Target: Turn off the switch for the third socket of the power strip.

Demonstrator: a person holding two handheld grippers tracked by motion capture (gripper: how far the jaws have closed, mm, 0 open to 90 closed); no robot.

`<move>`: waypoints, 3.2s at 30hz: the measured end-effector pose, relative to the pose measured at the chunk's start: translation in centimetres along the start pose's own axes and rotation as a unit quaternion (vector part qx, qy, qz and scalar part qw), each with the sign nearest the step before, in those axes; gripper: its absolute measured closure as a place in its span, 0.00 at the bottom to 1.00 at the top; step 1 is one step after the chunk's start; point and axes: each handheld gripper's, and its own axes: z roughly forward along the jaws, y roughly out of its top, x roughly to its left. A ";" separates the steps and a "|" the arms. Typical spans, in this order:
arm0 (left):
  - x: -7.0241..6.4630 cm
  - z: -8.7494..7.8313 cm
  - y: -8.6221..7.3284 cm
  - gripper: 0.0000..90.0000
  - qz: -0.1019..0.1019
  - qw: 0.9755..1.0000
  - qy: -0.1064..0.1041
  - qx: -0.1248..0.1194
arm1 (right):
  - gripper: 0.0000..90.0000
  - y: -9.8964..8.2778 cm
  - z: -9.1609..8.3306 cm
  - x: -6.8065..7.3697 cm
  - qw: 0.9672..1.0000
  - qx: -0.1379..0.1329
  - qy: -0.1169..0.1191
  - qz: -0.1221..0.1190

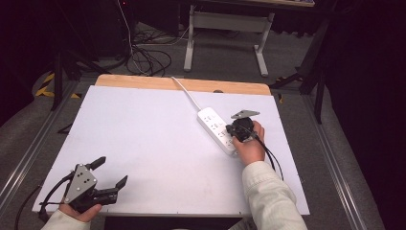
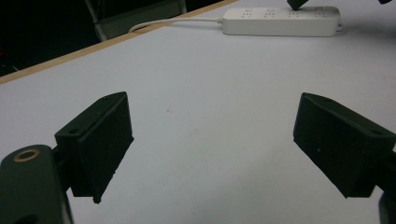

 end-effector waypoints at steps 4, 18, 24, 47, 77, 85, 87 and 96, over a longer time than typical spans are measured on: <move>-0.1 0.0 0.0 0.14 -0.003 1.000 0.000 0.000 | 1.00 0.0 0.0 0.2 1.000 0.002 -0.007 -0.002; -0.1 0.1 0.0 0.14 -0.003 1.000 -0.001 0.001 | 1.00 0.2 0.0 0.4 1.000 0.011 -0.012 -0.001; -0.2 0.1 0.0 0.14 -0.004 1.000 -0.001 0.000 | 1.00 0.2 0.0 0.5 1.000 0.011 -0.015 0.006; 0.0 0.1 0.0 0.14 0.001 1.000 0.000 0.003 | 1.00 0.3 -0.6 1.2 1.000 -0.014 -0.012 0.003; -0.1 0.1 0.0 0.14 -0.004 1.000 0.000 0.002 | 0.56 1.8 -5.7 1.4 0.995 -0.100 0.013 -0.001; -0.2 0.1 0.0 0.14 -0.004 1.000 0.000 0.001 | 0.35 1.1 -8.0 1.6 0.994 -0.075 0.049 0.064; -0.2 0.1 0.0 0.14 -0.004 1.000 0.001 0.002 | 0.34 0.8 -8.5 1.7 0.993 -0.082 0.054 0.058; -0.2 0.0 0.1 0.14 -0.004 1.000 -0.001 0.000 | 0.27 -0.3 -10.6 2.5 0.988 -0.122 0.086 0.029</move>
